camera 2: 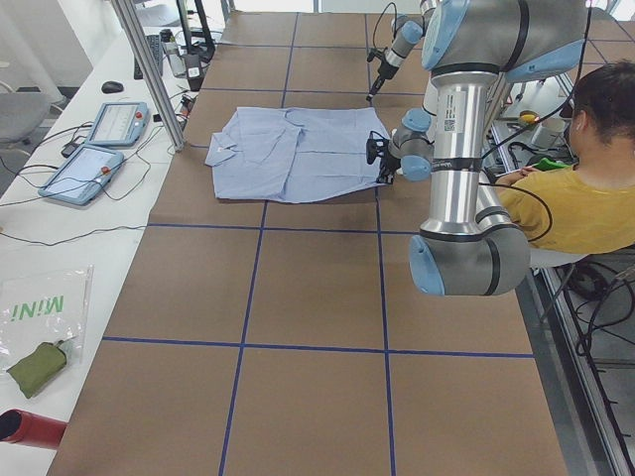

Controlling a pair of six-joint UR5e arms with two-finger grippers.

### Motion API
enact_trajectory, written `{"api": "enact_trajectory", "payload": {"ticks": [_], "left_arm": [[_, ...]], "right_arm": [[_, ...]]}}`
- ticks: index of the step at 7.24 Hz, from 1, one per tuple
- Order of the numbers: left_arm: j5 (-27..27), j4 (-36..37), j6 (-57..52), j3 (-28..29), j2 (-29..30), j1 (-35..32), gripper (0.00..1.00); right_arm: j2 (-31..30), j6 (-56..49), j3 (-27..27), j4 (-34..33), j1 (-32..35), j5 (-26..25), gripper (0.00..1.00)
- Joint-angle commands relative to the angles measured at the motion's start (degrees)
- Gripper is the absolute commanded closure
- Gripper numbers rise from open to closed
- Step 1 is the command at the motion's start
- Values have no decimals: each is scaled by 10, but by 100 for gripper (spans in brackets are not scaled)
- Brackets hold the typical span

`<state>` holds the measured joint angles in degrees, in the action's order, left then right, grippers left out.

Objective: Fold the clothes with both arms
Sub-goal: 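Grasp the two hem corners nearest the robot with both grippers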

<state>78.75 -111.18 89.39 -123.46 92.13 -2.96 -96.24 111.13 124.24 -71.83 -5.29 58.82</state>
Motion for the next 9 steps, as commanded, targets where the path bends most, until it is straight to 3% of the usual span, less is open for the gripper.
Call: {"api": "enact_trajectory", "payload": {"ticks": [1,3,9], "left_arm": [[-4,0,0,0,0,1,100],[-7,0,0,0,0,1,100],[-7,1,0,1,-1,1,100]], "right_arm": [[22,4,-23,-7,-7,-11,75],[23,3,-20,-28,-8,-12,63],[48,3,-35,-72,-24,-15,63]]}}
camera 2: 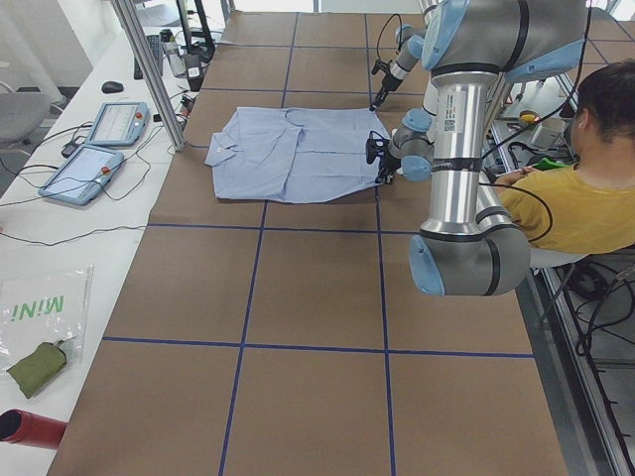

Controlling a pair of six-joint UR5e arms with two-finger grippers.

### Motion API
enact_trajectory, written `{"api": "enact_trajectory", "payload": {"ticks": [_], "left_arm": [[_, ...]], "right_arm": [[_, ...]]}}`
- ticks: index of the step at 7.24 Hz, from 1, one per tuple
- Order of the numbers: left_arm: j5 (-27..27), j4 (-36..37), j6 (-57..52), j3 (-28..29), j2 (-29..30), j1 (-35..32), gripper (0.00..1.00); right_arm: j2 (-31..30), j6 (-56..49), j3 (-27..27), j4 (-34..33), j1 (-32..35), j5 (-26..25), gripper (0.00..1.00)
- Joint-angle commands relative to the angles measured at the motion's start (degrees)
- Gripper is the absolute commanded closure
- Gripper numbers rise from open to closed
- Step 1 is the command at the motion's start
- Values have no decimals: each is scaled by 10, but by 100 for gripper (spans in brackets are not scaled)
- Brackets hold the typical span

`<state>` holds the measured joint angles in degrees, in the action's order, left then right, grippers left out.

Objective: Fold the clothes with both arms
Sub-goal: 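Grasp the two hem corners nearest the robot with both grippers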

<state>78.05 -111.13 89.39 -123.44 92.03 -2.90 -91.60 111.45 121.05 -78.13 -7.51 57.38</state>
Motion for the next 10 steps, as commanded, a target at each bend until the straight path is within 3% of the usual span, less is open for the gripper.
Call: {"api": "enact_trajectory", "payload": {"ticks": [1,2,3,7,8,10], "left_arm": [[0,0,0,0,1,0,100],[0,-1,0,0,1,0,100],[0,-1,0,0,1,0,100],[3,-1,-3,-7,4,0,100],[7,0,-5,-42,2,-3,100],[37,21,-18,-128,-4,-4,100]], "right_arm": [[4,0,-1,-19,-2,-1,63],[4,0,-1,-19,-2,-1,67],[5,0,0,-19,-2,-1,96],[21,27,22,-20,5,-17,100],[8,25,88,-52,9,-10,100],[17,25,251,-200,6,40,100]]}}
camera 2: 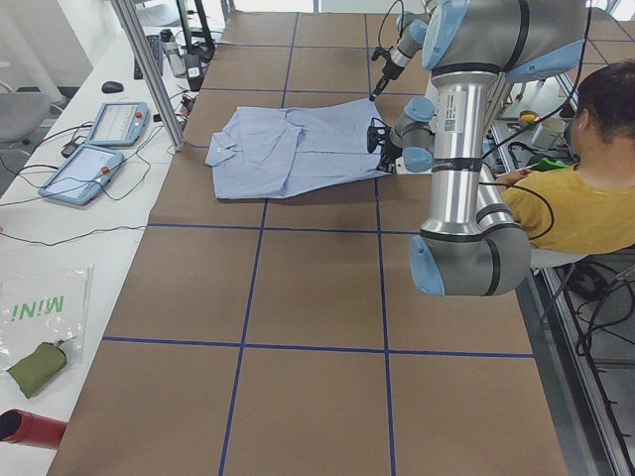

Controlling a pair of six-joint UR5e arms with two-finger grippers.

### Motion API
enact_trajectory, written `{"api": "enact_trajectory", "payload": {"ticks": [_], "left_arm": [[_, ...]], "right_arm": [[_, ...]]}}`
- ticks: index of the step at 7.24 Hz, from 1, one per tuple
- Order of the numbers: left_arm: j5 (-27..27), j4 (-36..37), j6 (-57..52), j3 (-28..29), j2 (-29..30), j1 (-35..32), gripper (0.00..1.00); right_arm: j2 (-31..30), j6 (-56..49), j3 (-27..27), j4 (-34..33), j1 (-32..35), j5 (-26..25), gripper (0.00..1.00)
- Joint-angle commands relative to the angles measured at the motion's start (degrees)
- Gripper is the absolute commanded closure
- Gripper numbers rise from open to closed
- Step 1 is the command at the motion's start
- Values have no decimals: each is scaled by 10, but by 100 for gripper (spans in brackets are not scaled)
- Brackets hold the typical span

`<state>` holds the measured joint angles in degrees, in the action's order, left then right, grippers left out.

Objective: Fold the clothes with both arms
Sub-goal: 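Grasp the two hem corners nearest the robot with both grippers, then lift the hem with both grippers and fold it toward the collar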

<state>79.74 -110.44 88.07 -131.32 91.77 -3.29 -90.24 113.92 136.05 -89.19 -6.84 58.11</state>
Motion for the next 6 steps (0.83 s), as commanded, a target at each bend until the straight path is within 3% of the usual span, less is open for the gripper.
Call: {"api": "enact_trajectory", "payload": {"ticks": [1,2,3,4,6], "left_arm": [[58,67,-7,-121,-1,-3,100],[96,150,-8,-202,4,-12,100],[116,194,-11,-226,15,-34,100],[115,196,-65,-216,27,-63,100],[112,196,-131,-123,82,-137,100]], "right_arm": [[24,-2,167,-163,0,56,100],[89,-4,188,-241,35,98,100],[156,-12,187,-312,83,150,100],[205,-56,168,-331,109,159,100],[233,-114,112,-322,182,159,100]]}}
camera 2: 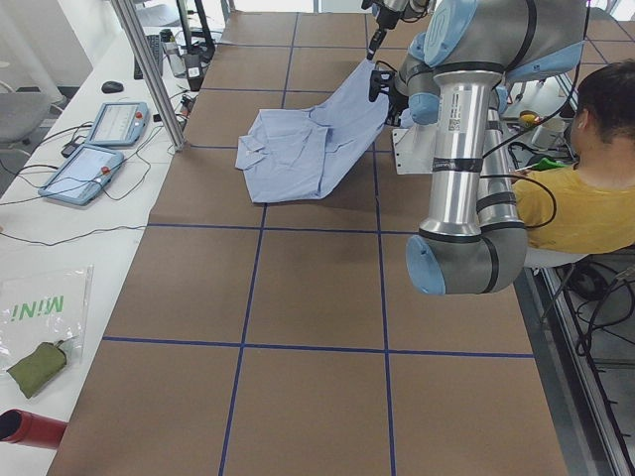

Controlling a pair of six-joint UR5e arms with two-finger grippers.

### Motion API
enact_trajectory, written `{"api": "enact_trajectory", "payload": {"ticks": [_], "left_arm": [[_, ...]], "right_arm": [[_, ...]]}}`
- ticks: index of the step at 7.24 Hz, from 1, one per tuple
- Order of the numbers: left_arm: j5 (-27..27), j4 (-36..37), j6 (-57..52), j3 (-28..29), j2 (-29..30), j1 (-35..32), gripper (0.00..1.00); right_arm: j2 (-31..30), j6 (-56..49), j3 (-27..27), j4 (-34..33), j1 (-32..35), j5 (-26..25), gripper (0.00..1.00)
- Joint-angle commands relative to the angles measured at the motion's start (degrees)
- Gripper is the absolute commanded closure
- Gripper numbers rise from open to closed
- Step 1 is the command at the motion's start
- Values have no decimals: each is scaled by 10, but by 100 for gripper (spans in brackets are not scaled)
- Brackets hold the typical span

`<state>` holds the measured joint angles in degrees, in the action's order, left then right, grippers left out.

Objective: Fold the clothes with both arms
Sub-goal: 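Lift the hem with both grippers and fold it toward the collar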

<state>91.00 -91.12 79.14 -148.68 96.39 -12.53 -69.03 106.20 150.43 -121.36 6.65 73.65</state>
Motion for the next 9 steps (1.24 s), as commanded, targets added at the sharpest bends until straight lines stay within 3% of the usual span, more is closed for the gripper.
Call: {"api": "enact_trajectory", "payload": {"ticks": [1,4,5,6,7,9], "left_arm": [[0,3,-76,89,80,-80,100],[3,4,-100,125,143,-178,100],[3,3,-141,164,164,-207,100],[3,-1,-178,214,172,-232,100],[3,-3,-216,262,194,-258,100],[1,-95,-222,378,203,-262,100]], "right_arm": [[31,-79,-40,23,83,4,100],[80,-136,-92,29,203,30,100],[86,-147,-158,74,222,31,100],[86,-152,-262,210,242,32,100],[87,-175,-334,275,265,37,100],[87,-200,-377,289,288,41,100]]}}
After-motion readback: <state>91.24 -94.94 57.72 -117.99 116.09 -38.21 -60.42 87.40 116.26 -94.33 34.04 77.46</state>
